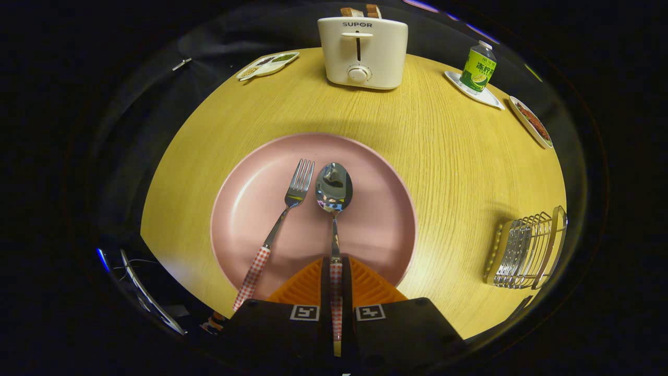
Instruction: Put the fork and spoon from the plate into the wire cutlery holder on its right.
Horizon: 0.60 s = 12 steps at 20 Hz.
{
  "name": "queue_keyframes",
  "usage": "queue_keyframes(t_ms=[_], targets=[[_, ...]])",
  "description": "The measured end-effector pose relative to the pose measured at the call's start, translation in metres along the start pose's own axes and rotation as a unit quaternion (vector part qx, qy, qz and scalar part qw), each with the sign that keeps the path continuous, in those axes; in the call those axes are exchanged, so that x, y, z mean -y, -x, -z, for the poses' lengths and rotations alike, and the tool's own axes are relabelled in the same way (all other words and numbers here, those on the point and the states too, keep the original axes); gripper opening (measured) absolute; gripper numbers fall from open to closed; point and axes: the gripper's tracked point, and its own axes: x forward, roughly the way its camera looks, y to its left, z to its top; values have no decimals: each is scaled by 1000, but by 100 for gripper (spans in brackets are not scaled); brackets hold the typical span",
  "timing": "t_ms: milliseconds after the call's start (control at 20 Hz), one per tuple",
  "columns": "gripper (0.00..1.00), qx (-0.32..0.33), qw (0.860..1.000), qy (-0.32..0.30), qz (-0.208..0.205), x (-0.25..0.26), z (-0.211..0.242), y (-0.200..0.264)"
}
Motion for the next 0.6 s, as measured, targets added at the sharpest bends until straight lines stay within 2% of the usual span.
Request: queue_keyframes(t_ms=[250,400,600], targets=[[11,12,999,28,-29,13,-7,59],[11,14,998,42,-40,37,-11,104],[11,-11,996,85,-13,101,-10,156]])
